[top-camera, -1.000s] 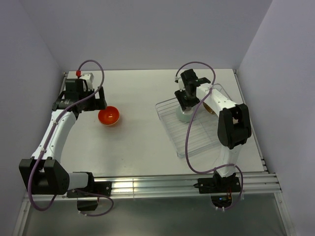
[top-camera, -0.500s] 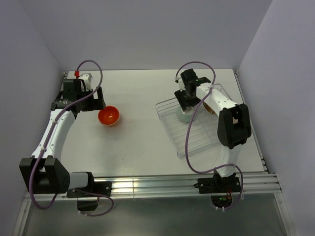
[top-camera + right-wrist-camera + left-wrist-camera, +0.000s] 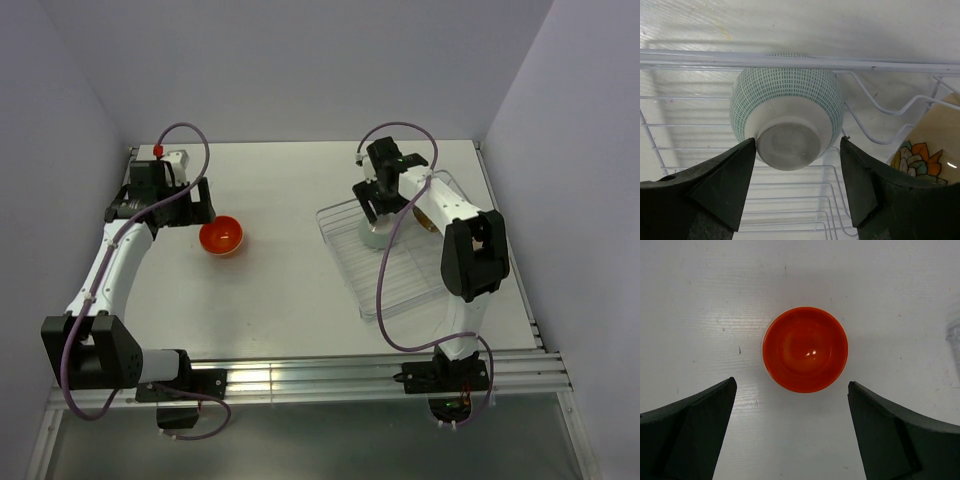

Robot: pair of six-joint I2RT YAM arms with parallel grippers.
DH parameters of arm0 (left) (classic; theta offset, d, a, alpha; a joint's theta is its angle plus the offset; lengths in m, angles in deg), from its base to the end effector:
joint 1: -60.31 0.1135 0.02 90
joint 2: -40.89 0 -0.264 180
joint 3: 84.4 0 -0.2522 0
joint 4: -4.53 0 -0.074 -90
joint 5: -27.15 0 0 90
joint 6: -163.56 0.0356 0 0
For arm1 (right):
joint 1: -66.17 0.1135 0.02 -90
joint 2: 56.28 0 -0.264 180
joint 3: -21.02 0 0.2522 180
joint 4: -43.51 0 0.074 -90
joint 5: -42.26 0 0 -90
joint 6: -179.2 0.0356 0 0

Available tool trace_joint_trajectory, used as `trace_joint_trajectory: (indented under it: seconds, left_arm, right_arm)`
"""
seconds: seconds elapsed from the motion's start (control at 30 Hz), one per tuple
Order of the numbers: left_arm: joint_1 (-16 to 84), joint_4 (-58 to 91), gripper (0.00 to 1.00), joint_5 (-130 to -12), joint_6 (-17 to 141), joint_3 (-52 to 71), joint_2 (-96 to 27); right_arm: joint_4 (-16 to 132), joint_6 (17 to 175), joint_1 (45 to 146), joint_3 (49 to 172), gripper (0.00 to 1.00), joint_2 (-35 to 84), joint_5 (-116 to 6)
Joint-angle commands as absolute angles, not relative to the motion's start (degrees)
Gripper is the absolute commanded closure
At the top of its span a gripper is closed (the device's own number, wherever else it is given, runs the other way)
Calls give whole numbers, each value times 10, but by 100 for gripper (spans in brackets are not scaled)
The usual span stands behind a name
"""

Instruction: Load the bowls into the dish rack

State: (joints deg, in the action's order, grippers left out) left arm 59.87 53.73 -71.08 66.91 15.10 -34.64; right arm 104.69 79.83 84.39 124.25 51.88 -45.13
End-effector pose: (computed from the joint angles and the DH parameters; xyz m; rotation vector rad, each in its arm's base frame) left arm 0.2835 -0.0073 0.3148 -0.0559 2.3435 -0.2294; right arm 0.3785 0.1229 0.2425 -0.6364 2.6470 -0.0174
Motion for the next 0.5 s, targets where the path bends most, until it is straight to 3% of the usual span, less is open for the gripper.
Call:
trace_joint_trajectory:
  seconds: [0.0, 0.4, 0.47]
  left_arm:
    - [601, 538, 0, -730, 677, 140, -350]
    - [622, 555, 2, -723, 705, 136, -401]
    - [629, 555, 17, -717, 719, 134, -415]
  right_arm:
    - [1057, 794, 840, 1285, 24, 514, -443]
    - [1078, 798, 840, 1304, 21, 452, -520]
    - [1085, 801, 839, 1313, 21, 427, -530]
